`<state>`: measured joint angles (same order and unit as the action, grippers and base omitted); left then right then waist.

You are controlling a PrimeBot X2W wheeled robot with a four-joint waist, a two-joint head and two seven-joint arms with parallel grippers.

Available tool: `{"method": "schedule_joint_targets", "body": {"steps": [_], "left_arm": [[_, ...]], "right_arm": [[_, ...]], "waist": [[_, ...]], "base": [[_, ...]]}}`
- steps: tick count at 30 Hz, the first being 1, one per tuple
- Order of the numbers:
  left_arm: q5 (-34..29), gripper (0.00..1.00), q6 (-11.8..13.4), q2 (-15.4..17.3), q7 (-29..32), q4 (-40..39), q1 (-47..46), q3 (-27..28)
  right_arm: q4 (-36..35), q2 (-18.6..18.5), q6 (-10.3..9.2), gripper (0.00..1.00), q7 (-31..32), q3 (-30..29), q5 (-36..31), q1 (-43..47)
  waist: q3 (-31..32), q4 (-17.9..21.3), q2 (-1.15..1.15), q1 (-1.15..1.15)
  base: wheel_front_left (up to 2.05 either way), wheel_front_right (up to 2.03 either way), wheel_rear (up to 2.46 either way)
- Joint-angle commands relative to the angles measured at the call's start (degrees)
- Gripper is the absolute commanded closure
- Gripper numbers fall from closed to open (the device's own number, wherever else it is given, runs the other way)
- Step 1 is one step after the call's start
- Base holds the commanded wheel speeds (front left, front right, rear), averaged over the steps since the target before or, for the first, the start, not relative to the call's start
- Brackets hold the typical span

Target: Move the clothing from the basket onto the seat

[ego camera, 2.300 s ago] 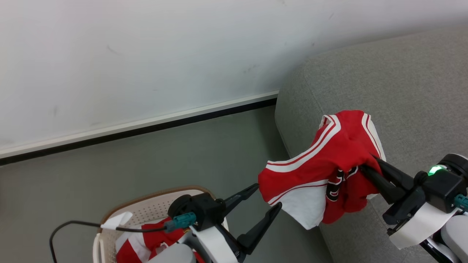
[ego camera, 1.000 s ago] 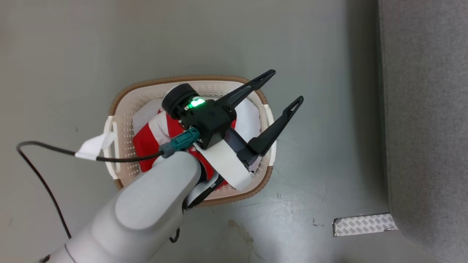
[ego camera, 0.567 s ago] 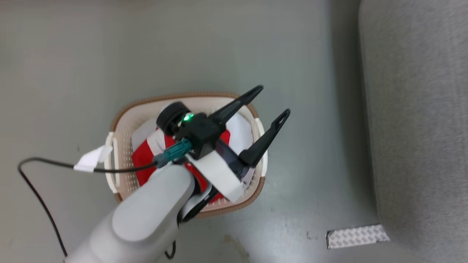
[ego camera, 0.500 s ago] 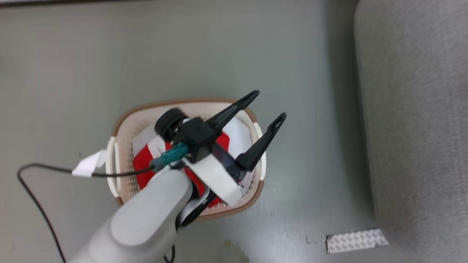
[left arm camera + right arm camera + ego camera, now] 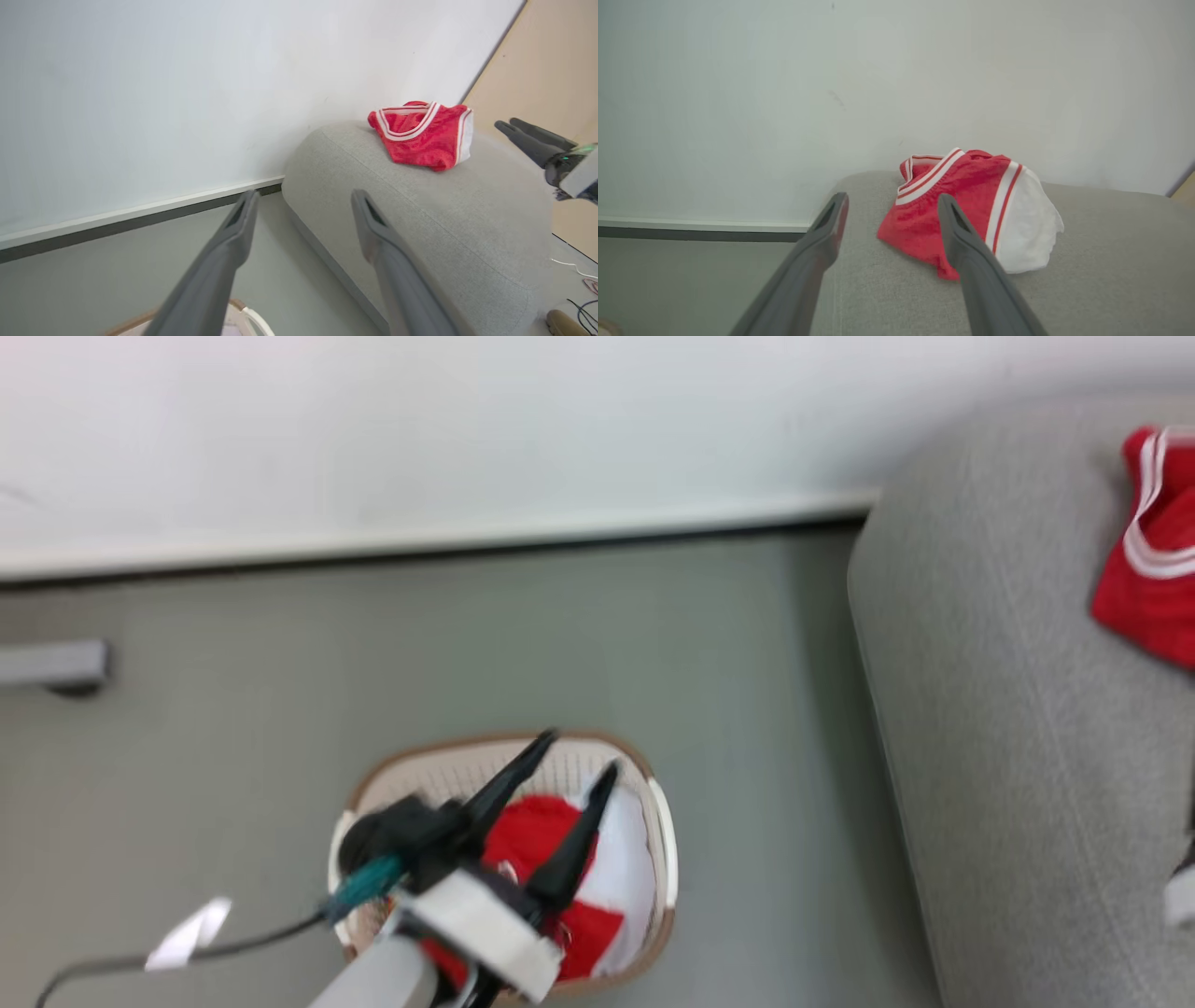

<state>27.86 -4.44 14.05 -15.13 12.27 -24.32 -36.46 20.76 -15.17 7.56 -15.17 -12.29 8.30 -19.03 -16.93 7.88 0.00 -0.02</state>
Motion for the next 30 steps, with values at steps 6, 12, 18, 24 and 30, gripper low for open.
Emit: {"method": "schedule_joint_targets", "body": {"steps": [6,12,18,24,30], "left_arm": [[-2.1,0.0,0.8,-1.3,0.0,0.3,11.2,8.0],[-4.2,0.0,0.4,-2.9,0.0,1.4,18.4,15.7],[-7.0,0.0,-0.6,-4.4,0.0,3.7,23.0,22.4],[-9.8,0.0,-1.7,-6.3,0.0,4.3,25.6,27.8],[-11.8,0.0,-2.5,-7.5,0.0,4.4,26.9,30.0]], "right_arm": [[-7.3,4.5,-0.14,0.0,0.0,2.0,-0.5,11.2],[-11.3,8.0,-0.14,0.0,0.0,4.5,-0.9,17.7],[-11.1,9.8,-0.14,0.0,0.0,7.7,1.1,22.3],[-10.6,10.9,-0.14,0.0,0.0,9.3,-0.9,25.1],[-9.4,11.8,-0.14,0.0,0.0,9.9,-1.1,26.2]], "waist": [[10.6,-3.9,0.0,0.02],[14.9,-6.9,0.0,0.02],[18.0,-9.0,0.0,0.02],[19.0,-9.8,0.0,0.02],[19.2,-9.6,0.0,0.02]], "base": [[0.0,0.0,0.0],[0.0,0.0,0.0],[0.0,0.0,0.0],[0.0,0.0,0.0],[0.0,0.0,0.0]]}}
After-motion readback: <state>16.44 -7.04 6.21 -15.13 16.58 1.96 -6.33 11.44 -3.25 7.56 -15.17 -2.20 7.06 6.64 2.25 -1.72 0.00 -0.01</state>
